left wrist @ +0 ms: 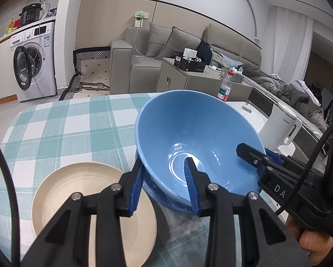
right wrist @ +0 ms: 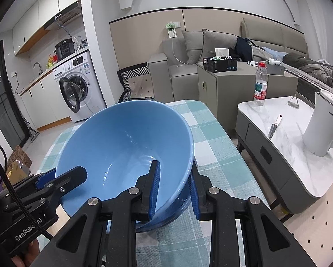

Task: Organize plates and bowls
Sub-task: 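Lower the light blue bowl with both grippers into the darker blue bowl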

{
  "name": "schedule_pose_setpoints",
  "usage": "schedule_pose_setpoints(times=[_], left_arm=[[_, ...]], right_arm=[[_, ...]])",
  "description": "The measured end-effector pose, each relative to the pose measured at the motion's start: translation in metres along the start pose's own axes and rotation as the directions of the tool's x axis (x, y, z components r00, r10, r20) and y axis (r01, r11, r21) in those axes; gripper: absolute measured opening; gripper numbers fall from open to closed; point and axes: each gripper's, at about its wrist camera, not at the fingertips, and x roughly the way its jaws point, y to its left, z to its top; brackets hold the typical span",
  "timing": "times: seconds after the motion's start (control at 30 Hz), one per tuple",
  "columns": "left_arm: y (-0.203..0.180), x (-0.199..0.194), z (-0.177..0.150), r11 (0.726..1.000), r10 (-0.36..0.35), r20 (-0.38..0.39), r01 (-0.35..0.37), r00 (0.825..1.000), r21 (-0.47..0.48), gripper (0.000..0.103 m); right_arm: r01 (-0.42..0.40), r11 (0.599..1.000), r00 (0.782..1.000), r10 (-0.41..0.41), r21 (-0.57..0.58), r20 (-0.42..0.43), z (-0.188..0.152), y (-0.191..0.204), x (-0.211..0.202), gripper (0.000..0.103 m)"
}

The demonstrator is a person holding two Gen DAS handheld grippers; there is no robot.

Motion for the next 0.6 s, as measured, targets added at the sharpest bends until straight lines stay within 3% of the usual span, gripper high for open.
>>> schedule_pose_setpoints(times=[0.6], left_arm=[[0.005,0.023,-0.008,1.000,0.029,-0.040,-0.029,0.999,0.013,0.035]], right_arm=[[0.028,0.999,0.998,-0.030,-0.034,-0.055,-0.012,0.001,0.029,0.026]])
